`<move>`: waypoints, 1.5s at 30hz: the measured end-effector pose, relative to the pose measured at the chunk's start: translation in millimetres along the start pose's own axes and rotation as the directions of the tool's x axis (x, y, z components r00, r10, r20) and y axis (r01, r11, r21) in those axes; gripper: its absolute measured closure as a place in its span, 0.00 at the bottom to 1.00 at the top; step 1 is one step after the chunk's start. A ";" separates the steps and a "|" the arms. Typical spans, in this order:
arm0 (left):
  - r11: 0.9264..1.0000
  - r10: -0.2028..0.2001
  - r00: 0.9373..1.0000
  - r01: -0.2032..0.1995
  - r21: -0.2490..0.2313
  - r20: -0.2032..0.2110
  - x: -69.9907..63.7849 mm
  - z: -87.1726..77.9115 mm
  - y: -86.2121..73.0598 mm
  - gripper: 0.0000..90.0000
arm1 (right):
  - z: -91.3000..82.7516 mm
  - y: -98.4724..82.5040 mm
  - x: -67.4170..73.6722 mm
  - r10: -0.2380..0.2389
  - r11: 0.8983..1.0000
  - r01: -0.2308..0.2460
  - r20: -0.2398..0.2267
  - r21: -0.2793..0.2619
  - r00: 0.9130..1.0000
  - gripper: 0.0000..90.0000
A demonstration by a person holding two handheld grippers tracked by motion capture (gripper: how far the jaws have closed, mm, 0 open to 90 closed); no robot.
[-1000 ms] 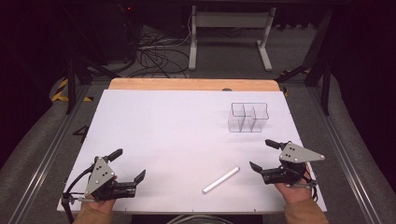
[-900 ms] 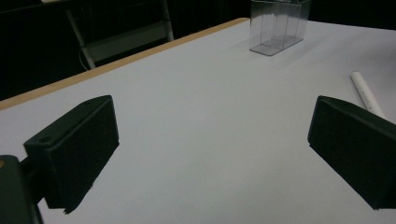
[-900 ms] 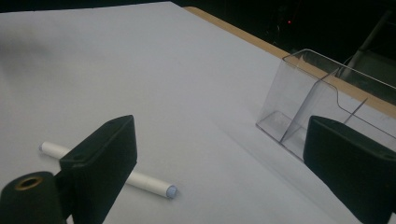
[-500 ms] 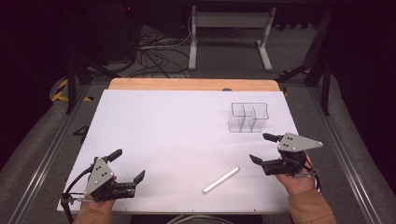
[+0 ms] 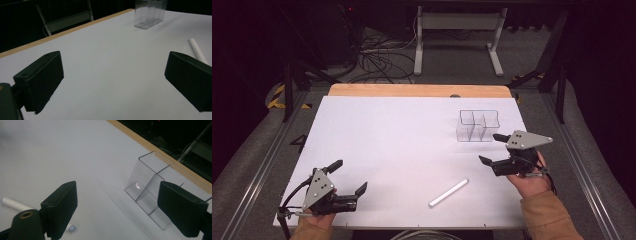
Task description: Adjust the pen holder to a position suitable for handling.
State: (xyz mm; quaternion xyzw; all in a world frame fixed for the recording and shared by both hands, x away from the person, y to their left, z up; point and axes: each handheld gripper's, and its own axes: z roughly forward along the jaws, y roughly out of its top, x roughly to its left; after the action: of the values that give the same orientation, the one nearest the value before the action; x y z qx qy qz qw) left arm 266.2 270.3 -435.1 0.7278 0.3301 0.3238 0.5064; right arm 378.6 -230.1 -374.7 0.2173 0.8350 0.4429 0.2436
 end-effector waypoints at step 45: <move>1.000 0.004 1.000 -0.004 0.011 0.000 0.8 2.7 -0.8 0.04 | 57.9 23.5 -65.5 -0.096 0.959 0.095 -0.012 0.265 0.995 0.51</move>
State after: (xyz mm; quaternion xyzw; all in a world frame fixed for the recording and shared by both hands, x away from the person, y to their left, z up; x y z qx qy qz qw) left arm 268.7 269.7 -436.5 0.7312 0.3302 0.3232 0.5018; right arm 468.3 -219.3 -369.1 0.2076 0.8963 0.3146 0.2337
